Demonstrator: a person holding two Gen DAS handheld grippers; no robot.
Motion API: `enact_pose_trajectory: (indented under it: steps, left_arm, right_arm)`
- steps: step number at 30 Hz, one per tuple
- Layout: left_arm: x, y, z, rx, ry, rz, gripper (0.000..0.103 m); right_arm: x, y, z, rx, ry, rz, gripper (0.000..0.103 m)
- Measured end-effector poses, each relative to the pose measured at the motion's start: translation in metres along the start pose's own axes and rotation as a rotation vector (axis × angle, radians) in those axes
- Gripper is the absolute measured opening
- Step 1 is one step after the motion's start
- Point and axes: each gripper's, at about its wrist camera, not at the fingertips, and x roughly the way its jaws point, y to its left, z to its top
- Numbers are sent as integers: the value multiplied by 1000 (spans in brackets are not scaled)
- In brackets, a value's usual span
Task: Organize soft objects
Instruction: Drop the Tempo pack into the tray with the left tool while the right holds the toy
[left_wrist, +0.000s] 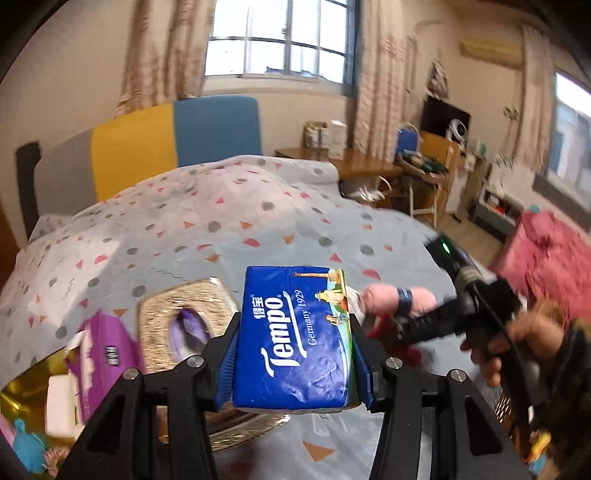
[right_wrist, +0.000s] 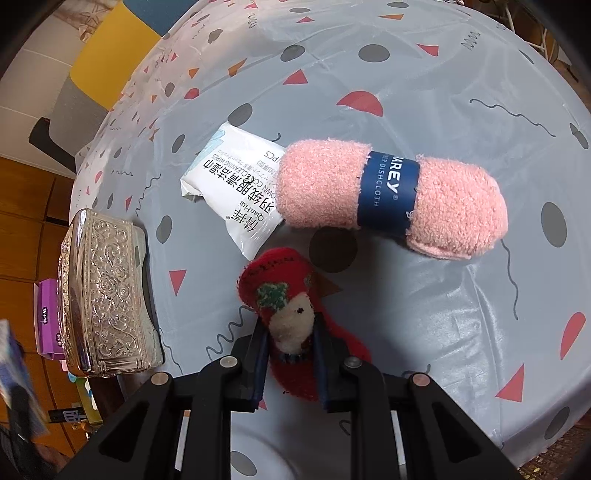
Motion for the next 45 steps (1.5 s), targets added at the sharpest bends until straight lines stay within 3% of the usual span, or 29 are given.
enact_pose_trajectory:
  steps: [10, 21, 30, 34, 39, 43, 45]
  left_arm:
    - [-45, 103, -13, -257, -33, 104, 52]
    - [-79, 249, -87, -542, 23, 349, 52]
    - [-91, 302, -123, -669, 28, 416, 52]
    - [-88, 305, -122, -652, 37, 452, 52]
    - [-86, 293, -120, -571, 37, 505, 52]
    - [-84, 279, -116, -502, 27, 539, 52]
    - [-83, 275, -114, -477, 22, 547, 52]
  right_arm:
    - [2, 4, 0, -12, 8, -14, 20]
    - [6, 10, 0, -40, 15, -42, 20]
    - [28, 65, -37, -166, 45, -76, 20]
    - [38, 95, -56, -257, -24, -168, 20]
    - [46, 102, -63, -262, -71, -157, 21]
    - [44, 87, -62, -212, -71, -80, 21]
    - [46, 89, -62, -225, -71, -93, 21]
